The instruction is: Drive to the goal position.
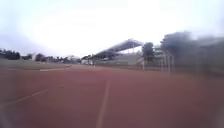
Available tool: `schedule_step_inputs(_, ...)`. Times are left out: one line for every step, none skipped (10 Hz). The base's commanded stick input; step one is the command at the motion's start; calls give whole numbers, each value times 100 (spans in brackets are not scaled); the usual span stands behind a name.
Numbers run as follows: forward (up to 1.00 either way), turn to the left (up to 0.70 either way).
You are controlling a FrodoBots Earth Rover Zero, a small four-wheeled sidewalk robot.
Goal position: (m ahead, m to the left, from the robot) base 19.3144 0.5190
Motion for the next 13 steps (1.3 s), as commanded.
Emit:
schedule_step_inputs(69,0)
schedule_step_inputs(69,0)
schedule_step_inputs(69,0)
schedule_step_inputs(69,0)
schedule_step_inputs(69,-13)
schedule_step_inputs(70,-17)
schedule_step_inputs(70,-20)
schedule_step_inputs(70,-22)
schedule_step_inputs(70,-9)
schedule_step_inputs(70,0)
schedule_step_inputs(70,0)
schedule_step_inputs(70,0)
schedule_step_inputs(70,0)
